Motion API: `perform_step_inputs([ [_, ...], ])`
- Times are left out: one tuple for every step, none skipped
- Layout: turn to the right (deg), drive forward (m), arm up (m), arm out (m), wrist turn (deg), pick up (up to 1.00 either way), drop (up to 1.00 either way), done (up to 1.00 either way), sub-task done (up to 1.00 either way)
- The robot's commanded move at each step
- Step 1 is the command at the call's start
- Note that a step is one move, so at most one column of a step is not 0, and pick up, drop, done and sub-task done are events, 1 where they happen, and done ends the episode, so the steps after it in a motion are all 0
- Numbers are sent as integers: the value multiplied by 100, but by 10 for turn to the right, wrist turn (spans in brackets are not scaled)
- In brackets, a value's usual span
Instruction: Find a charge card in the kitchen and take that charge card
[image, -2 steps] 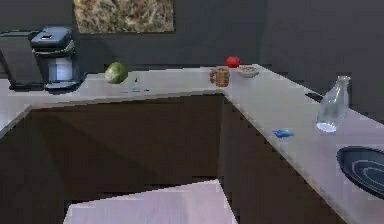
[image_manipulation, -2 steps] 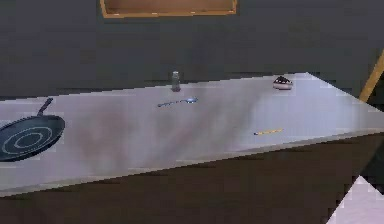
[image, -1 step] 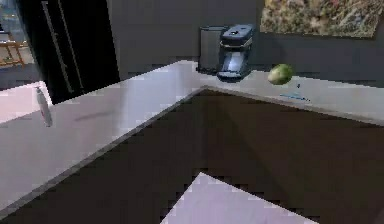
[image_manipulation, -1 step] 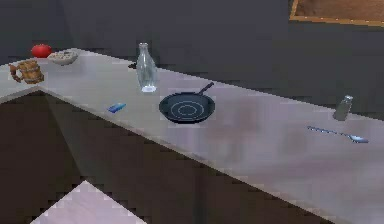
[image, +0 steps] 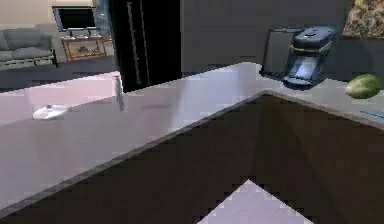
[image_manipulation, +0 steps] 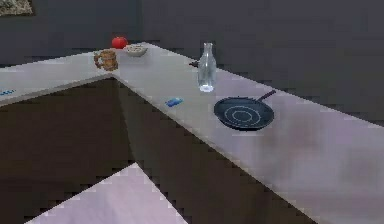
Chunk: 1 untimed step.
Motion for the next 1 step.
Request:
perform_step_inputs([
  [-30, 0, 0, 0, 0, 0, 0, 0, 0],
])
